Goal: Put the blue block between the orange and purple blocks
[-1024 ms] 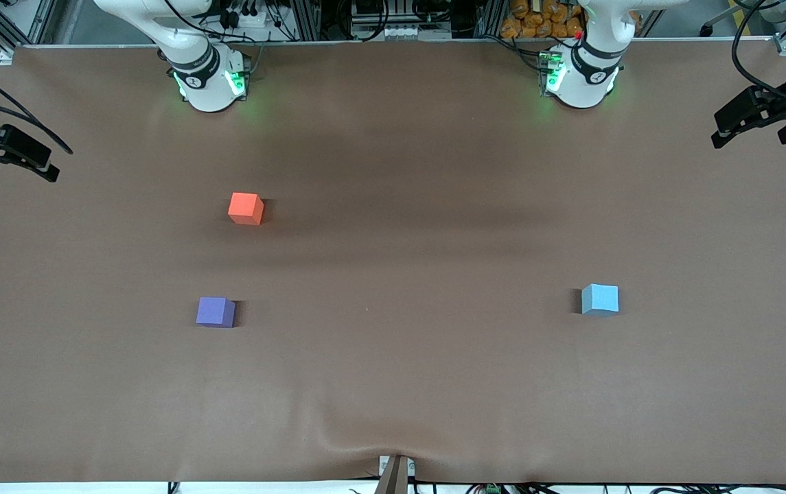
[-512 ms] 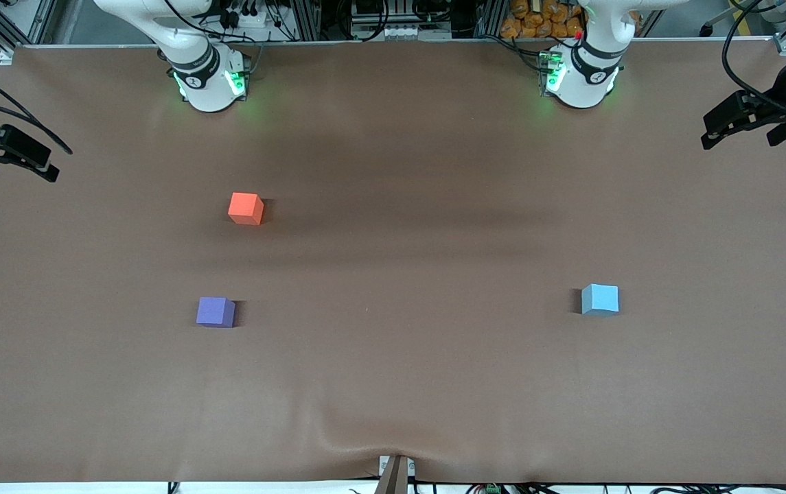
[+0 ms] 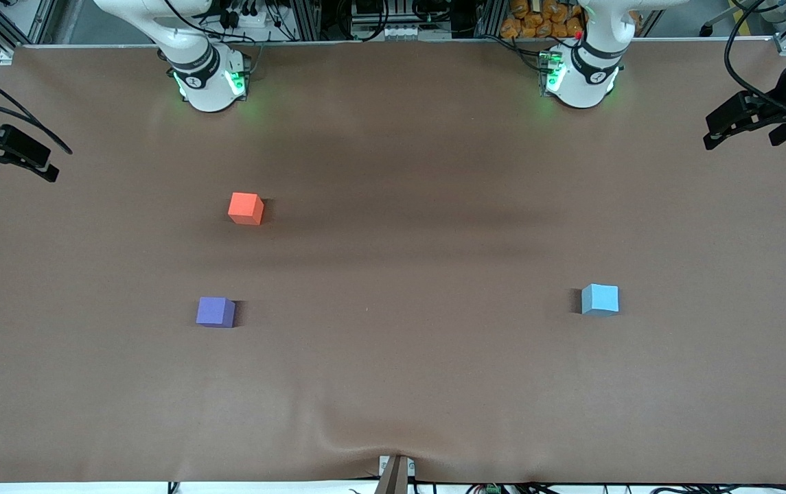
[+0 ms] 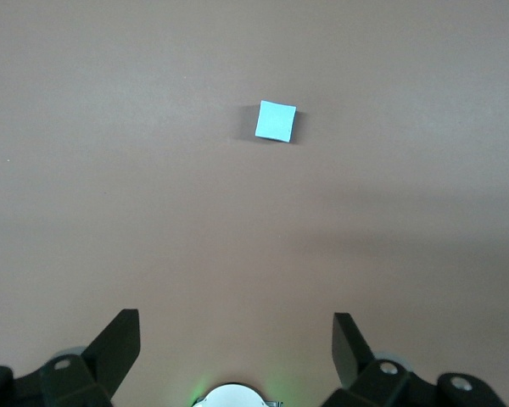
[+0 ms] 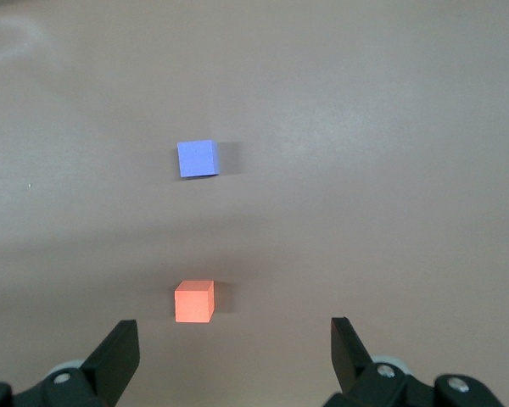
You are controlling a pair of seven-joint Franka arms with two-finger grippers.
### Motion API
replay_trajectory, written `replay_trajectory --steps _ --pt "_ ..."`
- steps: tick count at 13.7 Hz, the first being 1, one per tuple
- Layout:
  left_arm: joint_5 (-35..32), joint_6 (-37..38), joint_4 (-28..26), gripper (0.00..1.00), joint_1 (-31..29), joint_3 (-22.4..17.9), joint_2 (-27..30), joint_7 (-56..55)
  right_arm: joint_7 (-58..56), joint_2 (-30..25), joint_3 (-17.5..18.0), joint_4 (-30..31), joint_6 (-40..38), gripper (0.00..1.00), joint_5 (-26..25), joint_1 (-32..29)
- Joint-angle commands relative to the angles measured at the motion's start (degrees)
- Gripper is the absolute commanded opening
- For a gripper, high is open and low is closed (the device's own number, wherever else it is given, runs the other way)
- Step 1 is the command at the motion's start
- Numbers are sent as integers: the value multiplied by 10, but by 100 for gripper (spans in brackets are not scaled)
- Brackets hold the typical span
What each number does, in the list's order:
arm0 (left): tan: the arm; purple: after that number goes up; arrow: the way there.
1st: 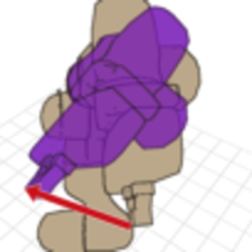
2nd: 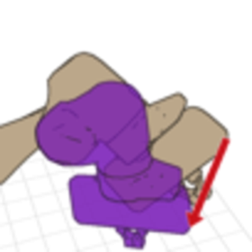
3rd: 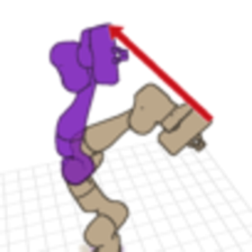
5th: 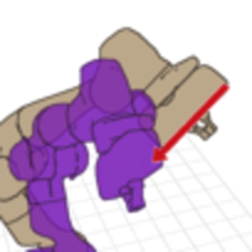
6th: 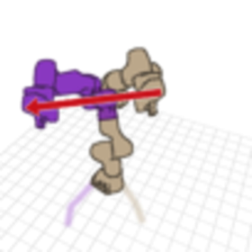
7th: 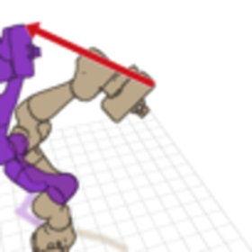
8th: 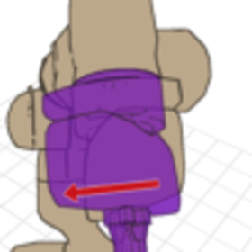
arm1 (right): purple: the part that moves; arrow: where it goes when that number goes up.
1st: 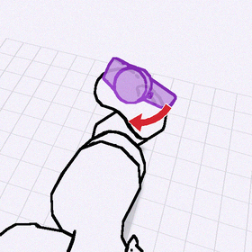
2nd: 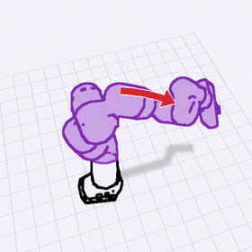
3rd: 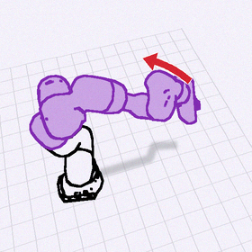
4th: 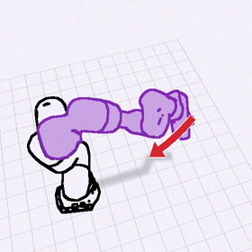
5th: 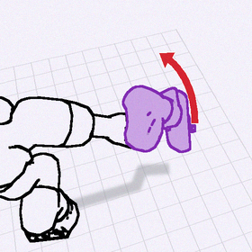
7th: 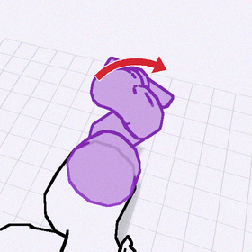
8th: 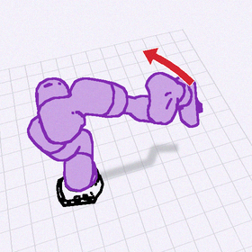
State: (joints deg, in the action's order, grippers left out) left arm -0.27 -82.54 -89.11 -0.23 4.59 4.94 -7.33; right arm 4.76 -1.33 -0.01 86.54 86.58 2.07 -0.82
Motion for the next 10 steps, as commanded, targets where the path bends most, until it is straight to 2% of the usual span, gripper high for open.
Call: replay_trajectory --steps 1,7,10 --pt "8 7 7 100 -3 -1 1 -4 -8 -1 4 -3 -5 100 13 -12" --pt "10 -3 -6 100 -1 1 -16 -4 -8 -1 4 -3 -5 100 13 -14" --pt "11 -16 -10 100 0 2 -51 -3 -8 -1 4 -3 -5 100 13 -14"
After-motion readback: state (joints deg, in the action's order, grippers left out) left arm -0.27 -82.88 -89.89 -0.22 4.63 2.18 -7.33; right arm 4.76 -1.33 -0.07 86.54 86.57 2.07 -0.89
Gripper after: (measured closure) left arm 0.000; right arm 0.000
